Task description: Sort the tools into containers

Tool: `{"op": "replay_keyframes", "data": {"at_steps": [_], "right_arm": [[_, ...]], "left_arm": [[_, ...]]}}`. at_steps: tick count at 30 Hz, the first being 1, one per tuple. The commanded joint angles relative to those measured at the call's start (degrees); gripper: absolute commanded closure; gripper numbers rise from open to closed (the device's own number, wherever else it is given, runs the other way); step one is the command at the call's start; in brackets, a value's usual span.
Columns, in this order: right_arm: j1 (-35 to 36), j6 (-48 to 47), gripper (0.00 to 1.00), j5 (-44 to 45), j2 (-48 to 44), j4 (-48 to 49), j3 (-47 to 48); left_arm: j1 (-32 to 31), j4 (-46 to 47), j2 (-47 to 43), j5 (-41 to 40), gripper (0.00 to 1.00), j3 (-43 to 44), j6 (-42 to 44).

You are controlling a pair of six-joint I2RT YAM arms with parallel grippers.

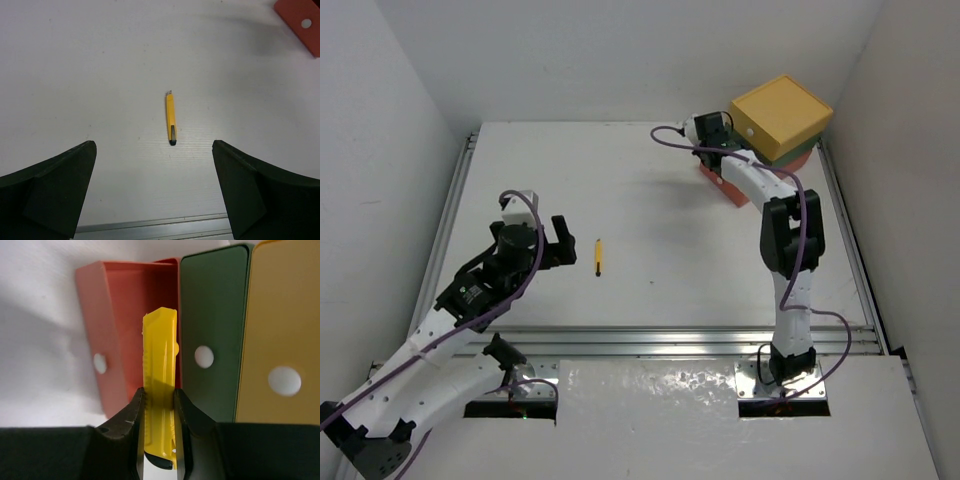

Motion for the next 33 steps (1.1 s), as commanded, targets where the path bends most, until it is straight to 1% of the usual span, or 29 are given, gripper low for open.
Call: {"op": "replay_keyframes", "data": {"at_steps": [1, 2, 4, 5, 6, 7, 8, 11, 12, 13, 14, 15, 16, 17, 18, 19, 20, 21, 22, 23, 24, 25, 26, 27, 28, 29, 31, 33], "right_arm": [[-0.6, -7.0, 0.76, 4.0, 2.2, 6.8, 5.6], [-0.6, -8.1, 0.72, 5.4, 3.2, 8.4, 6.1], [-1.0, -10.1, 0.70, 7.0, 5.5, 9.6, 8.3], [-0.8, -10.0, 0.64, 7.0, 5.8, 9.6, 8.5], [-0.8, -9.9, 0.55, 9.3, 5.8, 11.6, 8.6], [-0.7, -9.6, 0.25, 10.5, 5.9, 12.0, 9.1], [-0.5, -9.1, 0.18, 11.2, 6.0, 11.1, 9.9], [2.0, -4.8, 0.16, 10.3, 5.2, 4.3, 13.4], [2.9, -1.6, 0.16, 10.0, 4.6, 0.3, 15.2], [4.1, 0.4, 0.14, 10.4, 4.5, -1.6, 16.4], [6.9, 7.9, 0.14, 10.9, 4.5, -8.1, 20.0], [8.5, 13.6, 0.13, 9.0, 4.5, -12.6, 21.7], [11.8, 19.8, 0.11, 6.0, 3.4, -16.2, 22.7], [13.2, 33.7, 0.08, -5.1, 1.9, -19.4, 22.2], [14.3, 39.6, 0.01, -12.7, -0.2, -17.3, 15.0], [16.8, 44.3, 0.01, -18.3, -5.6, -13.2, 8.8], [18.8, 52.7, 0.01, -21.0, -7.5, -4.7, -1.1], [20.6, 55.7, 0.01, -20.1, -8.7, -2.2, -3.7], [24.5, 58.2, 0.02, -18.8, -7.9, -1.6, -4.6], [26.3, 62.6, 0.03, -17.3, -6.8, -1.8, -4.4], [27.9, 64.2, 0.05, -14.3, -5.2, -3.1, -2.4], [30.8, 65.7, 0.06, -13.4, -3.3, -4.7, -0.4], [32.2, 67.0, 0.08, -12.8, 0.8, -7.8, 2.0], [33.5, 67.0, 0.09, -11.5, 2.9, -9.7, 7.3], [35.7, 67.3, 0.09, -10.1, 4.9, -11.9, 10.6], [36.6, 68.0, 0.09, -9.3, 8.6, -15.6, 15.5], [37.8, 68.9, 0.14, -9.0, 10.9, -17.4, 17.9], [37.8, 70.0, 0.20, -9.5, 12.7, -17.5, 17.7]], "left_arm": [[0.2, 2.5, 0.2, 0.8, 0.00, 0.9, 0.8], [0.2, 2.5, 0.2, 0.9, 0.00, 0.9, 0.8], [0.2, 2.7, 0.2, 1.0, 0.00, 0.8, 0.9], [0.2, 2.7, 0.2, 1.3, 0.00, 0.7, 1.0], [0.2, 2.9, 0.2, 1.6, 0.00, 0.7, 1.1], [0.2, 2.9, 0.3, 1.7, 0.00, 0.8, 1.1], [0.2, 2.9, 0.4, 2.1, 0.00, 0.8, 1.2], [0.2, 2.9, 0.7, 2.1, 0.00, 0.9, 1.3], [0.2, 2.9, 0.4, 2.0, 0.00, 0.9, 1.3], [0.2, 2.7, 0.2, 1.7, 0.00, 1.0, 1.2], [0.2, 2.4, -0.3, 0.3, 0.00, 1.4, 0.6], [0.2, 1.7, -0.6, -0.9, 0.00, 1.5, 0.3], [0.3, 1.1, -1.2, -2.4, 0.00, 1.8, -1.4], [0.4, 0.1, -1.7, -6.8, 0.00, 2.6, -2.6], [0.8, -1.3, -3.4, -8.8, 0.00, 2.8, -3.5], [1.1, -1.7, -4.7, -11.8, 0.00, 3.3, -5.2], [1.4, -2.3, -6.0, -13.1, 0.00, 3.4, -5.9], [2.0, -2.5, -9.0, -14.0, 0.00, 3.4, -6.4], [2.1, -2.3, -10.8, -14.9, 0.00, 3.2, -6.8], [2.1, -2.2, -12.2, -16.0, 0.00, 2.8, -6.9], [2.1, -2.1, -14.8, -16.6, 0.00, 2.7, -7.0], [2.1, -2.1, -16.1, -17.0, 0.00, 2.7, -7.0], [2.1, -1.9, -17.0, -17.6, 0.00, 2.4, -6.9], [2.1, -1.5, -18.1, -17.7, 0.00, 2.2, -6.8], [2.1, -1.4, -18.4, -17.7, 0.00, 2.0, -6.7], [2.1, -1.4, -18.1, -17.5, 0.00, 2.1, -6.6], [2.1, -1.5, -17.2, -17.1, 0.00, 2.4, -6.4], [2.1, -1.7, -15.7, -16.5, 0.00, 2.6, -6.2]]}}
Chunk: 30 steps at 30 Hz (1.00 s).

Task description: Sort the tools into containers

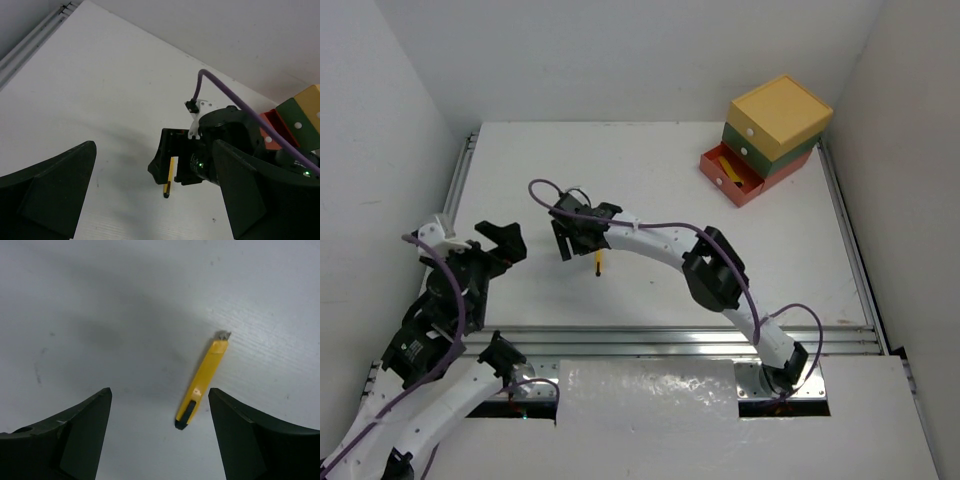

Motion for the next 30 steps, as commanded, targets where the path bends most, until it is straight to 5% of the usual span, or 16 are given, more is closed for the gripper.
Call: {"op": "replay_keyframes", "data": {"at_steps": [1, 9, 14, 18, 24, 30], "right_arm": [[-0.9, 6.0, 0.23, 2.8, 1.1, -5.0, 2.5], [-1.0, 6.3, 0.34, 2.2, 4.2, -6.4, -0.4], [-2.8, 9.0, 0.51, -4.6, 4.9, -5.5, -6.4], [-3.5, 8.3, 0.67, -0.4, 4.9, -7.5, -8.6], [-4.2, 1.0, 1.00, 2.0, 2.5, -8.0, -9.4], [-8.3, -23.6, 1.00, -0.1, -15.0, 6.3, -25.8]], "left_arm": [[0.5, 0.5, 3.3, 0.4, 0.00, 0.8, 0.3], [0.5, 1.6, 3.8, 2.7, 0.00, 0.4, 1.7], [0.5, 1.5, 3.3, 2.6, 0.00, 0.4, 1.7], [0.4, 1.6, 2.9, 2.8, 0.00, 0.4, 1.8], [0.4, 2.1, 3.0, 4.0, 0.00, 0.2, 2.4], [0.4, 2.8, 3.6, 5.5, 0.00, -0.1, 3.2]]}}
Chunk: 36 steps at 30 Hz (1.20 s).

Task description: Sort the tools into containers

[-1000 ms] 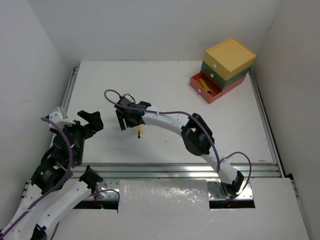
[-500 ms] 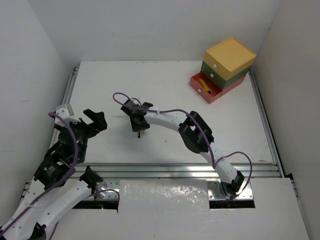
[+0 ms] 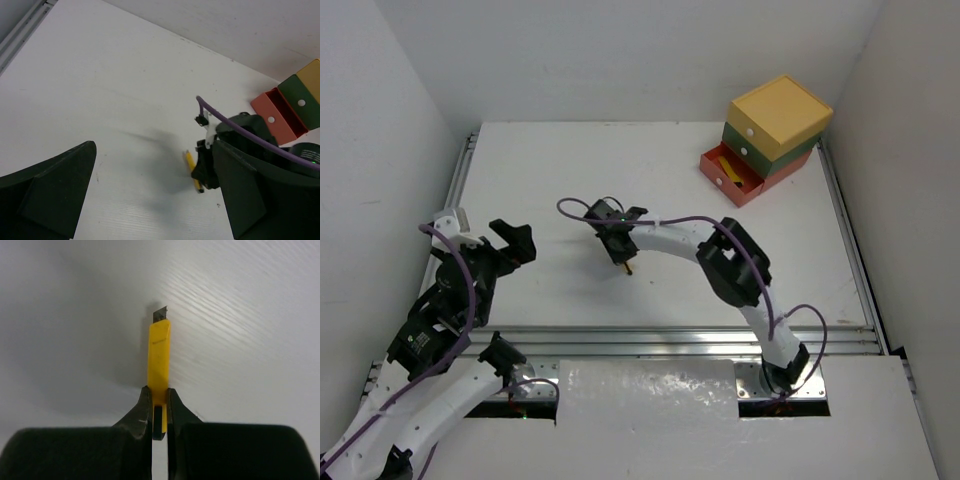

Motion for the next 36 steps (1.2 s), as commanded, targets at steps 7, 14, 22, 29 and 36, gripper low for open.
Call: {"op": "replay_keyframes", "data": {"at_steps": [7, 14, 22, 29, 36], "right_arm": [[-22.3, -35.4, 1.00, -5.5, -21.4, 14.3, -17.6], [-30.6, -52.5, 1.00, 8.9, -14.3, 17.6, -6.5], [-35.6, -55.4, 0.88, 12.8, -5.2, 12.3, 7.9], [-35.1, -53.1, 0.48, 16.0, -4.0, 9.5, 9.2], [-29.5, -38.5, 1.00, 11.4, -7.9, 8.3, 4.4]], "left_arm": [[0.4, 3.6, 1.2, 2.8, 0.00, -0.4, 2.2], [0.4, 3.9, 2.3, 3.4, 0.00, -0.5, 2.7], [0.4, 4.3, 2.8, 4.4, 0.00, -0.7, 3.3], [0.4, 4.5, 3.8, 5.3, 0.00, -0.7, 3.6], [0.4, 4.6, 3.4, 5.3, 0.00, -0.7, 3.6]]}}
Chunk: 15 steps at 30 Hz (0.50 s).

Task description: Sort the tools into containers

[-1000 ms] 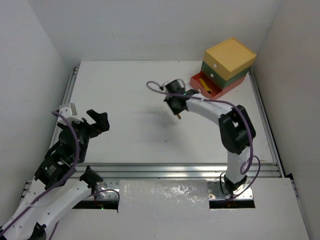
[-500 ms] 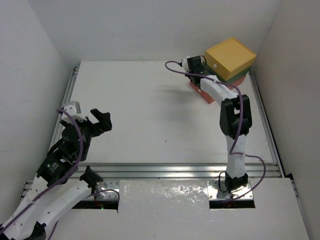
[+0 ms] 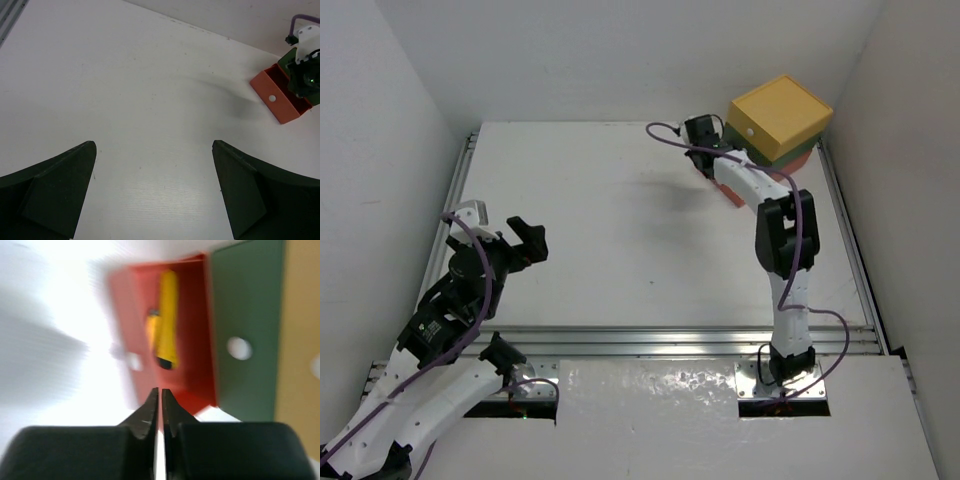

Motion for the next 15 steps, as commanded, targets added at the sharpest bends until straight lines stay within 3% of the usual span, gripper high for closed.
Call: {"op": "replay_keyframes", "data": {"at_steps": [1, 10, 15], "right_arm": [[3.6, 8.5, 1.00, -0.6, -2.1, 3.3, -4.0], [2.3, 4.2, 1.00, 17.0, 13.4, 5.1, 3.8], [0.1, -0.1, 1.00, 24.2, 15.0, 10.4, 5.2]], "left_arm": [[0.4, 2.5, -0.3, 0.4, 0.00, 0.0, 0.8], [0.4, 2.7, -0.1, 1.1, 0.00, -0.2, 1.1], [0.4, 2.9, -0.6, 0.9, 0.00, -0.2, 1.1]]}}
